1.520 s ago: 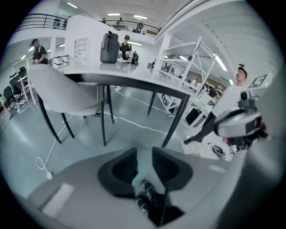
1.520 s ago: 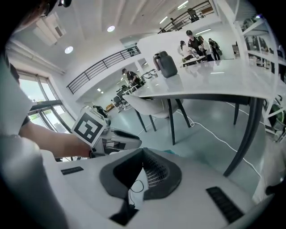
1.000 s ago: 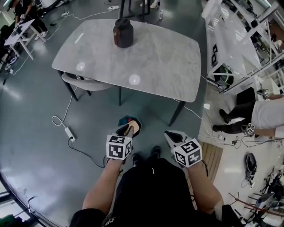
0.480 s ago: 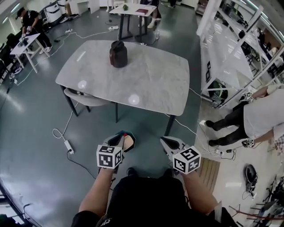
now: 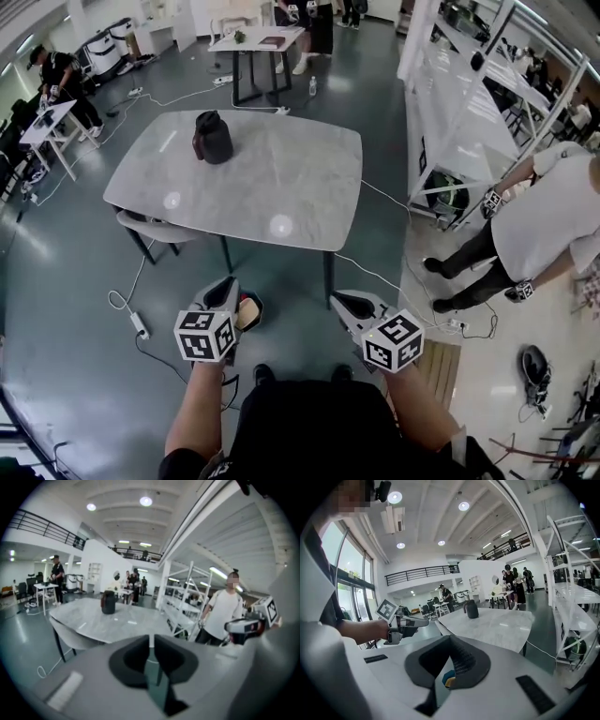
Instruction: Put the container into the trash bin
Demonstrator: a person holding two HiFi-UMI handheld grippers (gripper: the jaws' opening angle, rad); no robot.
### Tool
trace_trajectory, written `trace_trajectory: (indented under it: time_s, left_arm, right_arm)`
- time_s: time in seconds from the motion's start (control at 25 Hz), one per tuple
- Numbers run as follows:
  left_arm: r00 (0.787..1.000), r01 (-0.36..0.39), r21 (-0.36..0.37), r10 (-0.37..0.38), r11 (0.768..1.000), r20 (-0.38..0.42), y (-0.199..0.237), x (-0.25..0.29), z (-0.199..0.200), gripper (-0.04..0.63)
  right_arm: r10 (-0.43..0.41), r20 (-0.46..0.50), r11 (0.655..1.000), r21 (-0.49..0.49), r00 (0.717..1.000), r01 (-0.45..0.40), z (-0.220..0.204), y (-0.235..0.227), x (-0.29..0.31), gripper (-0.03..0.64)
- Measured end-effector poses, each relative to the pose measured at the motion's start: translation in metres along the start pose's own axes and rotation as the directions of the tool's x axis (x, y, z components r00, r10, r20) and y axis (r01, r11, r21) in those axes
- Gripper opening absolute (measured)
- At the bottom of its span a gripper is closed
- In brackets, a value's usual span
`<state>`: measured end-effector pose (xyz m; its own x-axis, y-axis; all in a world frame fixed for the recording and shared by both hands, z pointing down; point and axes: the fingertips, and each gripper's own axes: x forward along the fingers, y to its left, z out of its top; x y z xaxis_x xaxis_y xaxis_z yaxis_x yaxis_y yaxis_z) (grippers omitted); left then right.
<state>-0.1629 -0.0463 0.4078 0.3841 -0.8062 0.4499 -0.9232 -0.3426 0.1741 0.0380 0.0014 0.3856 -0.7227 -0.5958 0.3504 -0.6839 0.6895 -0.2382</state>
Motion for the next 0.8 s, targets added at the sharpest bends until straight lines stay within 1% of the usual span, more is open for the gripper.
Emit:
trace_trajectory:
  time_s: [0.24, 0.32, 0.44, 0.56, 0.68, 0.72, 0.8]
  left_arm:
    - [0.996, 0.011, 0.031, -0.014, 0.999, 0.091, -0.069, 0.005, 0.046, 0.031]
    - [0.993, 0.038, 0.041, -0.042, 0.998, 0.112, -0.089, 0.003, 0.056, 0.023]
    - [0.984, 0.1, 0.063, -0.108, 0.993, 0.14, -0.115, -0.002, 0.065, 0.009]
    - [0.975, 0.132, 0.087, -0.145, 0.987, 0.168, -0.13, -0.01, 0.079, 0.009]
    - [0.965, 0.142, 0.128, -0.166, 0.982, 0.203, -0.138, -0.019, 0.099, 0.008]
    - [0.961, 0.142, 0.142, -0.171, 0.98, 0.219, -0.138, -0.021, 0.106, 0.008]
    - [0.953, 0.135, 0.157, -0.172, 0.978, 0.25, -0.135, -0.023, 0.119, 0.008]
  right_arm:
    - [0.027, 0.054, 0.999, -0.041, 0.998, -0.025, 0.026, -0.034, -0.056, -0.008]
    - [0.027, 0.083, 0.999, -0.043, 0.996, -0.023, 0.036, -0.04, -0.073, -0.008]
    - [0.013, 0.143, 1.0, -0.025, 0.99, -0.01, 0.053, -0.047, -0.093, -0.008]
    - [-0.011, 0.215, 0.999, -0.034, 0.977, 0.019, 0.073, -0.051, -0.11, -0.008]
    - [-0.022, 0.303, 0.997, -0.066, 0.953, 0.044, 0.095, -0.045, -0.124, -0.008]
    - [-0.016, 0.324, 0.996, -0.078, 0.946, 0.044, 0.099, -0.041, -0.127, -0.009]
    - [-0.001, 0.333, 0.991, -0.125, 0.943, 0.045, 0.104, -0.033, -0.127, -0.009]
